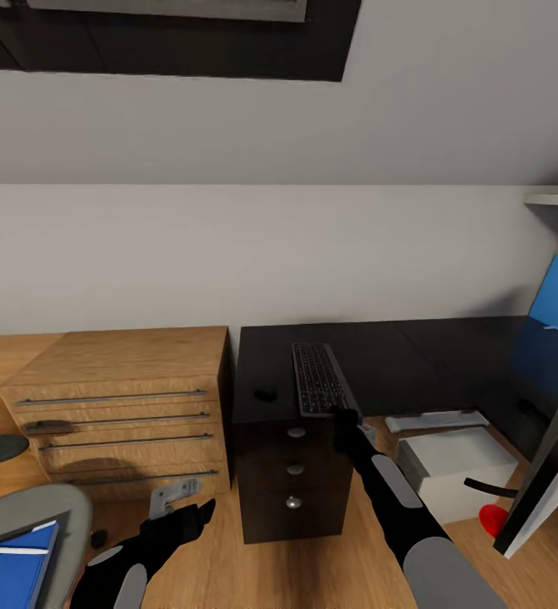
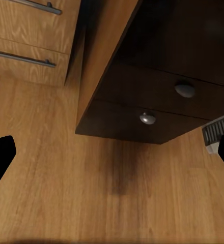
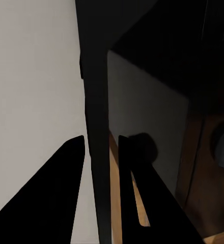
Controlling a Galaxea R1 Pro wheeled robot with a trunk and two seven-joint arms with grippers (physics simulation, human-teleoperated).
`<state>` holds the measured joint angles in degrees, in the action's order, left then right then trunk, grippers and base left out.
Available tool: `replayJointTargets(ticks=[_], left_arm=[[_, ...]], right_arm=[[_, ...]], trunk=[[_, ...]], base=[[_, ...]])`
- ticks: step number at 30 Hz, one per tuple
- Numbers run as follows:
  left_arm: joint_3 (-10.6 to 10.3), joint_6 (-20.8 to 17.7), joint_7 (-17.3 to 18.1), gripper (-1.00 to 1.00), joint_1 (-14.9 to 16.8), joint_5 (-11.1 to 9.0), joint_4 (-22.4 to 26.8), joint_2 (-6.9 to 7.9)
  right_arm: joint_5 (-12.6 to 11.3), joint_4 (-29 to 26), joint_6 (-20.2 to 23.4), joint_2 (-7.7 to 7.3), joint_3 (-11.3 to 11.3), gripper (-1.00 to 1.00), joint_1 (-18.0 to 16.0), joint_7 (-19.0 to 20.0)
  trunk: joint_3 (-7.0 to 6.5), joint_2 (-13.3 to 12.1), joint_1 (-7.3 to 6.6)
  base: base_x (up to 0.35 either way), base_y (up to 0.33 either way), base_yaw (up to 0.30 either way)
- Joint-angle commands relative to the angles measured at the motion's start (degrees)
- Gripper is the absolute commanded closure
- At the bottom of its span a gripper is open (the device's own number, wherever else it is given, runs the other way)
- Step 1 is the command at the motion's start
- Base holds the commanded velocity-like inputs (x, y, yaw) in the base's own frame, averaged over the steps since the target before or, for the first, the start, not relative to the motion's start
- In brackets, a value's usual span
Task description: In the bedroom, organize the workspace by keeping the computer under the desk, ensuring the monitor is on the desk, placing the keyboard on the desk next to the monitor, placing the mouse on the desk next to the keyboard, moving the folder from the swivel chair onto the desk next to the mouse, stacking the notebook on top of the folder with the pen on top of the notebook, and positioning the swivel chair next to the desk.
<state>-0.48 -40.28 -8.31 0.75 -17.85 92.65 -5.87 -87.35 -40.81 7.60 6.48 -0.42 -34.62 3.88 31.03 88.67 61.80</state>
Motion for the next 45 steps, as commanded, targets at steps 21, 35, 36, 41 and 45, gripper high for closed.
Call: replayJointTargets(ticks=[21, 35, 36, 41, 45], left_arm=[[-0.1, -0.6, -0.5, -1.00, 0.0, -0.6, 0.1, 0.02], [0.0, -0.6, -0.5, -1.00, 0.0, -0.6, 0.1, 0.07], [0.0, -0.6, -0.5, -1.00, 0.0, -0.6, 0.1, 0.07], [0.0, -0.6, -0.5, -1.00, 0.0, -0.6, 0.1, 0.07], [0.0, -0.6, -0.5, -1.00, 0.0, -0.6, 0.0, 0.07]], right_arm=[[-0.2, 5.0, 0.1, 0.11, 0.2, -1.00, 0.0, -0.4], [-0.2, 5.0, 0.1, 0.08, 0.2, -1.00, 0.0, -0.4], [-0.2, 5.0, 0.1, 0.08, 0.2, -1.00, 0.0, -0.4], [-0.2, 5.0, 0.1, 0.11, 0.2, -1.00, 0.0, -0.4], [-0.2, 5.2, 0.1, 0.11, 0.2, -1.00, 0.0, -0.4]], trunk=[[0.06, 0.0, 0.00], [0.06, 0.0, 0.00], [0.06, 0.0, 0.00], [0.06, 0.0, 0.00], [0.06, 0.0, 0.00]], base=[[0.000, 0.000, 0.000], [-0.123, 0.000, 0.000], [-0.326, 0.000, 0.000], [-0.297, 0.000, 0.000], [-0.270, -0.048, 0.000]])
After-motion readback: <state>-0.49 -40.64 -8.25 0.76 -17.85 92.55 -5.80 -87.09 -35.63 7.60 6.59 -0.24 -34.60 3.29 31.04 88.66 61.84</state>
